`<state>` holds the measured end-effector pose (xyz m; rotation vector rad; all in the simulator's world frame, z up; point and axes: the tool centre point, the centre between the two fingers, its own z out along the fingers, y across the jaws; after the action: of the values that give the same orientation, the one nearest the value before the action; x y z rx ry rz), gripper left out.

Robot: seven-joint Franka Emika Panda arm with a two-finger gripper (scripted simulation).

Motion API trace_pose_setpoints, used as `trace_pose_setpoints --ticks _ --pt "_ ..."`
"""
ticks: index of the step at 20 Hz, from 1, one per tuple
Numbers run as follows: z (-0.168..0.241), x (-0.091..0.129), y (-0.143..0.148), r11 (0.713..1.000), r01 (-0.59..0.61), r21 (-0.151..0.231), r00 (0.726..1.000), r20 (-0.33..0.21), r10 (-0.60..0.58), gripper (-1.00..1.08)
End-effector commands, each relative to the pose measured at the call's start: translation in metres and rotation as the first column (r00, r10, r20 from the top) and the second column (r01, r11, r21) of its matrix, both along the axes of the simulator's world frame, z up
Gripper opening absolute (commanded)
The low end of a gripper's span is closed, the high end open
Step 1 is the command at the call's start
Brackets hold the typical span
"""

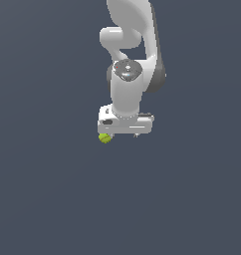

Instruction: Pick up the object and move it to a goal position.

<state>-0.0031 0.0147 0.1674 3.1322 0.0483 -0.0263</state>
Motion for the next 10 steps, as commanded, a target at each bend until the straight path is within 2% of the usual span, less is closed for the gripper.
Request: trace_pose_setpoints --ticks 1,10 --pt "0.0 0.0 0.0 1.0 0.0 0.0 1.0 0.0 0.0 1.0" --pt "0.018 0.009 -0.015 0.998 0.059 0.019 0.997 0.043 -0.06 1.0"
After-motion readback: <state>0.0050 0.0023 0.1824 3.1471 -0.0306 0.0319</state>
